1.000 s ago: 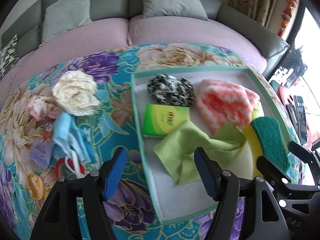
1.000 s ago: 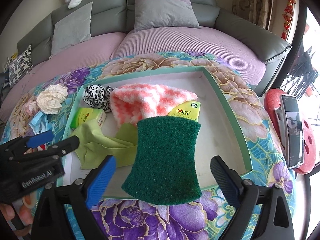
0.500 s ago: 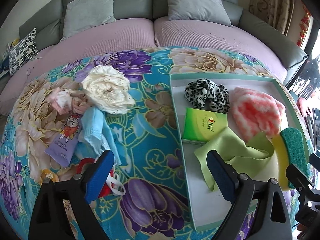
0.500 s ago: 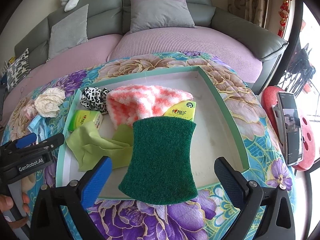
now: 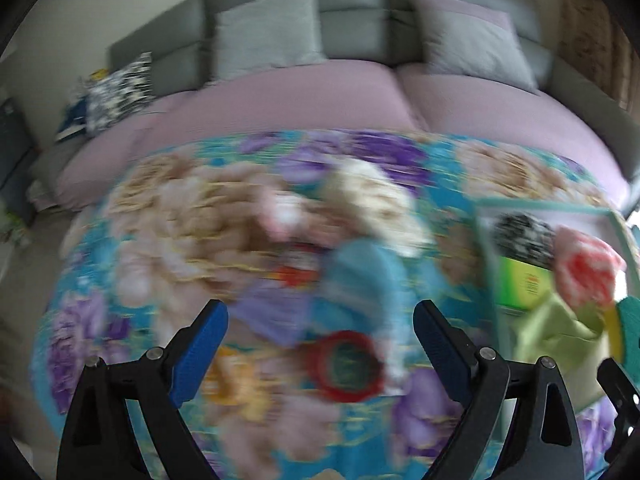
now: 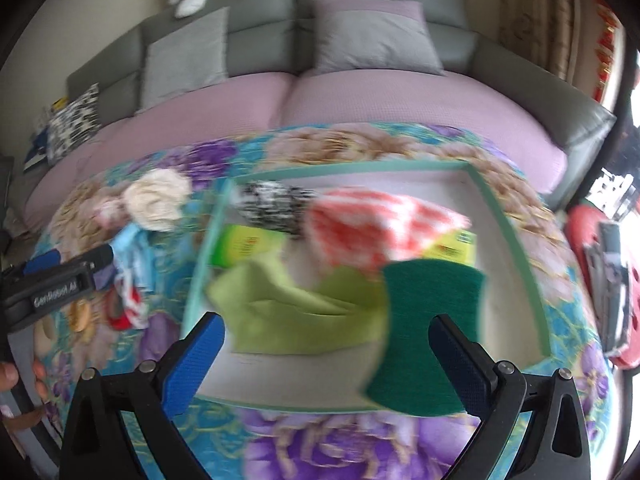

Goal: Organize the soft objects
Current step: 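Move both open tools away from the tray back to the pile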

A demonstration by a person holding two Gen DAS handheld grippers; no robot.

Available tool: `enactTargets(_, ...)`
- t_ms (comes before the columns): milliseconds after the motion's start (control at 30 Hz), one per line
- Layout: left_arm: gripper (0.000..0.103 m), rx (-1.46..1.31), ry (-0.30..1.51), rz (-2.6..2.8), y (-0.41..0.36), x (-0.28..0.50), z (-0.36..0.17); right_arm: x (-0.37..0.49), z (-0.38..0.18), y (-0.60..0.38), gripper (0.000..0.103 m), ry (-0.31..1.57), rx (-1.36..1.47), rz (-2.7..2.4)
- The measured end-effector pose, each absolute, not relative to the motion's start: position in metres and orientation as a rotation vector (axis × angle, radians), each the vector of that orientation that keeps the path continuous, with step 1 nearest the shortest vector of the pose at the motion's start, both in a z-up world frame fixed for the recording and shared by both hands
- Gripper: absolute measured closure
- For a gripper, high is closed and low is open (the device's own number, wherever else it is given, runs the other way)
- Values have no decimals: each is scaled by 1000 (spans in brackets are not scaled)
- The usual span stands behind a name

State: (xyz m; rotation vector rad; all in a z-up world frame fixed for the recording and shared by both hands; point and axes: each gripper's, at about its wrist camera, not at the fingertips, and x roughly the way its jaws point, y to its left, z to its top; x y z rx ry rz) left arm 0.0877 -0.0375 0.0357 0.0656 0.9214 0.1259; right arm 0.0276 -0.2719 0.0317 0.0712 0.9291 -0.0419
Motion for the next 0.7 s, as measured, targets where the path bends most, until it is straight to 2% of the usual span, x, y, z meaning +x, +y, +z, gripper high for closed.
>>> enactTargets(267,9,-1,901,269,34,77,49,41,29,-214,0,939,41,49)
enactTargets(700,9,-108,916,380,115,63,40,58,9,-132,0,987,-14,181)
